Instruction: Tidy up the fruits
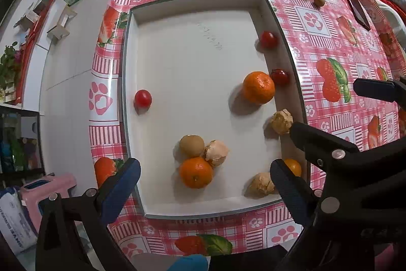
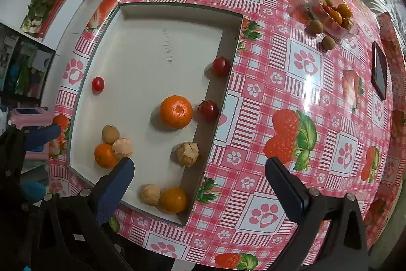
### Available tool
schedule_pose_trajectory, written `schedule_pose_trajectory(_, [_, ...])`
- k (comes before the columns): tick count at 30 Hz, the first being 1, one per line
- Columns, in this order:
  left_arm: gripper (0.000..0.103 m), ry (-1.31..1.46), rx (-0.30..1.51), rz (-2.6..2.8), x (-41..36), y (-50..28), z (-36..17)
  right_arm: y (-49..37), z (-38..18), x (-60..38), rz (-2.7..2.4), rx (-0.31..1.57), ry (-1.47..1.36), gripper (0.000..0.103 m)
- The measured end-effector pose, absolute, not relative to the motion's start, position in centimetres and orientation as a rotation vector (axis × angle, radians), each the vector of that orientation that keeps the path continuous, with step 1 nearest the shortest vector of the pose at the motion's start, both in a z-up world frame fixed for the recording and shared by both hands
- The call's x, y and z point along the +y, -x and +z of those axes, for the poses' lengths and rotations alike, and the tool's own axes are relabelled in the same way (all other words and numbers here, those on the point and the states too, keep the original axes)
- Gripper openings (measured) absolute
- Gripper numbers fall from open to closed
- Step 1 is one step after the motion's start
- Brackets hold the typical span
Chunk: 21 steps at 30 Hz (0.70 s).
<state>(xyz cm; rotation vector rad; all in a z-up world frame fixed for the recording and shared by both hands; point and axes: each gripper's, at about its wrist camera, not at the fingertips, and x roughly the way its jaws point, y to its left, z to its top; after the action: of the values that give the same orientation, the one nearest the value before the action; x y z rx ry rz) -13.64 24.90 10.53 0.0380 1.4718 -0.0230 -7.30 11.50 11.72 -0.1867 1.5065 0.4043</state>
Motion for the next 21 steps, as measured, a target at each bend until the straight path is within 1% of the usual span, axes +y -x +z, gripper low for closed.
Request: schedule_pose_trajectory(21, [0.103,-0.082,1.462,-0.018,24.41,14.01,10.82,7.92,12.22,11.5,0.392,1.493,0.196,0.103])
